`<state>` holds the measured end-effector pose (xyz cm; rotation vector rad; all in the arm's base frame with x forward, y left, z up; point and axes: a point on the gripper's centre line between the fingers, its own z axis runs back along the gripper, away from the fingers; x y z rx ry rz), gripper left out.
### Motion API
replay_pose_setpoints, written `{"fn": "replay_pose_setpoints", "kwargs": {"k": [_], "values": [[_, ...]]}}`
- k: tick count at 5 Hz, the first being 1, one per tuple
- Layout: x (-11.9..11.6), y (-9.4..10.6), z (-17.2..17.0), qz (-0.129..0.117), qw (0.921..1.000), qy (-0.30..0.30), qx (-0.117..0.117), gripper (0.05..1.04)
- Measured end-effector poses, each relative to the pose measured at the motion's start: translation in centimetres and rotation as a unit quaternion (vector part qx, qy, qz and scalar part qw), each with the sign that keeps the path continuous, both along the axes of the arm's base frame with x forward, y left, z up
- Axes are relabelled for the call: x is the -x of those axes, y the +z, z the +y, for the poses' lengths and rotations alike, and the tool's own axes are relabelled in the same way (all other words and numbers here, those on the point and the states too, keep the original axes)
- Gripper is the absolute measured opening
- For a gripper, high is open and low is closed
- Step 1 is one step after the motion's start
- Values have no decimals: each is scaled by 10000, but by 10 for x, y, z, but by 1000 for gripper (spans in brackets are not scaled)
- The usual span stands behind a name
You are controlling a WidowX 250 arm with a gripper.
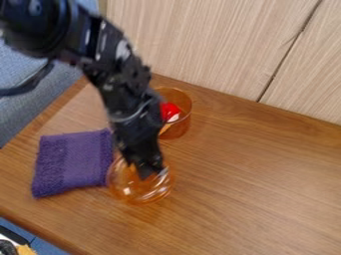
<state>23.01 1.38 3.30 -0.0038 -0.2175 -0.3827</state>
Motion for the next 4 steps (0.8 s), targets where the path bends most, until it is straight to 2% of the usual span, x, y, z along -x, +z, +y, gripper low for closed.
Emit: {"fn": "replay_pose_setpoints", "kwargs": {"k": [1,2,3,4], "values": [[6,-23,6,147,9998,-37,133,388],[2,-32,9,127,9996,-75,225,388],[-1,-33,10,99,9998,-150,93,461],[-3,-33,8,130,9998,-180,-26,743]]}}
